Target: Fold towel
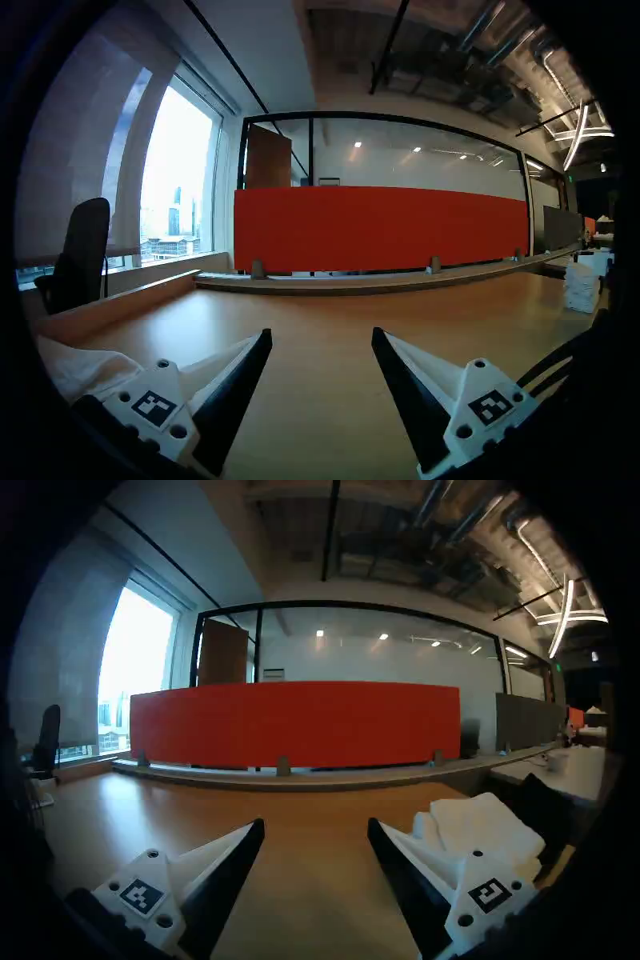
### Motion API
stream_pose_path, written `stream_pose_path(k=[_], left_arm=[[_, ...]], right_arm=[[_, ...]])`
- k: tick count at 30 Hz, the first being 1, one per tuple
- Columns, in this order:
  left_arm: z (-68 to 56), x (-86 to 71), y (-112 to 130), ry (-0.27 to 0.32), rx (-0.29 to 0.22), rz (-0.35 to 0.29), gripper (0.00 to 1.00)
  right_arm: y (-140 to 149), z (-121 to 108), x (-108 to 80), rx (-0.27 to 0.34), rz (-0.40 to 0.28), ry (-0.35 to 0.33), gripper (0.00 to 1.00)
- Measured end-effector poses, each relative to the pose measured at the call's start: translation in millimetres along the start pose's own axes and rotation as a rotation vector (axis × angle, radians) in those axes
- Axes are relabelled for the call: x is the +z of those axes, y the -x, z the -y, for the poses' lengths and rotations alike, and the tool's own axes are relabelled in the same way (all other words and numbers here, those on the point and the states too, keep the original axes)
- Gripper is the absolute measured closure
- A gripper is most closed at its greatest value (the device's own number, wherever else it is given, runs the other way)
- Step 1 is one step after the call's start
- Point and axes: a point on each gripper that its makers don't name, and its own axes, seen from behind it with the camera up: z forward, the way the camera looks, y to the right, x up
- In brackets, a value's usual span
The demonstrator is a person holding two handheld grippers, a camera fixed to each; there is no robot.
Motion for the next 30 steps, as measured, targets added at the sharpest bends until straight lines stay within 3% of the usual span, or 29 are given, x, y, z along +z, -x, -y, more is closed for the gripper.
stream_pose_path(k=[30], left_arm=[[-0.4,0.0,0,0.000,0.000,0.000,0.08]], right_arm=[[28,10,3.8,-0.013,0.018,-0.012,0.00]])
